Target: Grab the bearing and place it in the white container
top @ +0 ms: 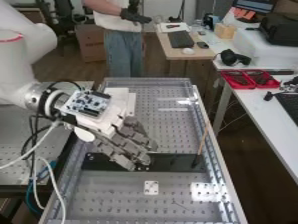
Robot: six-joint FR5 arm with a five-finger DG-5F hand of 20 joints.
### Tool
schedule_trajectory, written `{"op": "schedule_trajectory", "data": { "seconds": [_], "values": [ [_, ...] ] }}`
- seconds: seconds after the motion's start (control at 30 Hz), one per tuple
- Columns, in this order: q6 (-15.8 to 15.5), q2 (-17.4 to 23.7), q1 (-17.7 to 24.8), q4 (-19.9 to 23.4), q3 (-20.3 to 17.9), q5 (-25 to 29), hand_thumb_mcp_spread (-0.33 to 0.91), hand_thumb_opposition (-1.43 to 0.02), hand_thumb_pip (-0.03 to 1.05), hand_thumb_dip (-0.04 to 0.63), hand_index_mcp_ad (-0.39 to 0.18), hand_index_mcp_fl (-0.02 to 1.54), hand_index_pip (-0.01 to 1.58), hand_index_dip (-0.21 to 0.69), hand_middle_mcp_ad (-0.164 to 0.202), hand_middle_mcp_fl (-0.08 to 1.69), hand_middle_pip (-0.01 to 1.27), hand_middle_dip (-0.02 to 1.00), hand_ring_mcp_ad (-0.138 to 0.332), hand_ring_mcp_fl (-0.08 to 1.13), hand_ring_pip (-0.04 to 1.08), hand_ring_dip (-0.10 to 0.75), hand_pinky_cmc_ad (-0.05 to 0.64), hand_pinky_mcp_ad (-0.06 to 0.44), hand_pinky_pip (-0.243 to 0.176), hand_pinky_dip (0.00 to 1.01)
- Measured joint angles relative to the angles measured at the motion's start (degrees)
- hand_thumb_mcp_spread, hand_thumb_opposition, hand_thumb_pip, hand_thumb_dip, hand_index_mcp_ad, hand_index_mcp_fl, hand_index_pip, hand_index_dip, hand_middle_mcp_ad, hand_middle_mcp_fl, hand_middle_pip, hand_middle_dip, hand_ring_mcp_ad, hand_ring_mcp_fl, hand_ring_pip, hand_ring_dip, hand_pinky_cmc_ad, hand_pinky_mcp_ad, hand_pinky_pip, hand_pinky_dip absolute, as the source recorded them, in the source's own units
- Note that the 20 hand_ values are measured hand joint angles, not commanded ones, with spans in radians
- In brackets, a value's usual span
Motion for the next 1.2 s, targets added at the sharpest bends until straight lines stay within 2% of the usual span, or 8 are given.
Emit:
{"op": "schedule_trajectory", "data": {
  "seconds": [0.23, 0.3, 0.53, 0.83, 1.1, 1.13, 1.2],
  "values": [
    [-2.91, -2.64, -4.26, 0.05, 1.58, -7.86, 0.46, -0.81, 0.46, 0.216, -0.072, 0.13, 1.06, 0.253, 0.106, 0.00, 0.11, 0.19, 0.169, 0.00, 0.09, 0.126, 0.328, 0.232, -0.075, 0.14],
    [-3.29, -3.28, -5.10, 0.52, 1.86, -9.47, 0.46, -0.82, 0.46, 0.216, -0.070, 0.13, 1.10, 0.251, 0.099, 0.00, 0.11, 0.19, 0.168, 0.00, 0.09, 0.119, 0.349, 0.232, -0.075, 0.14],
    [-4.23, -5.94, -7.46, 3.11, 2.87, -14.95, 0.46, -0.82, 0.46, 0.222, -0.087, 0.14, 1.22, 0.321, 0.099, 0.01, 0.11, 0.19, 0.164, 0.00, 0.09, 0.115, 0.349, 0.230, -0.075, 0.14],
    [-5.07, -8.15, -9.06, 6.73, 3.49, -19.12, 0.48, -0.82, 0.46, 0.222, -0.089, 0.09, 1.31, 0.379, 0.091, 0.01, 0.11, 0.19, 0.162, 0.00, 0.09, 0.106, 0.349, 0.230, -0.075, 0.14],
    [-6.63, -10.12, -10.29, 7.48, 4.46, -22.21, 0.51, -0.83, 0.45, 0.243, -0.089, 0.10, 1.34, 0.398, 0.094, 0.00, 0.11, 0.19, 0.145, 0.00, 0.09, 0.106, 0.353, 0.232, -0.075, 0.14],
    [-6.91, -10.34, -10.42, 7.48, 4.57, -22.53, 0.50, -0.83, 0.45, 0.243, -0.087, 0.10, 1.34, 0.394, 0.079, 0.00, 0.11, 0.19, 0.140, 0.00, 0.09, 0.106, 0.353, 0.230, -0.075, 0.14],
    [-7.00, -10.54, -10.54, 7.52, 4.64, -22.82, 0.50, -0.83, 0.45, 0.243, -0.087, 0.13, 1.34, 0.394, 0.075, 0.00, 0.11, 0.19, 0.140, 0.00, 0.09, 0.106, 0.353, 0.230, -0.075, 0.14]
  ]
}}
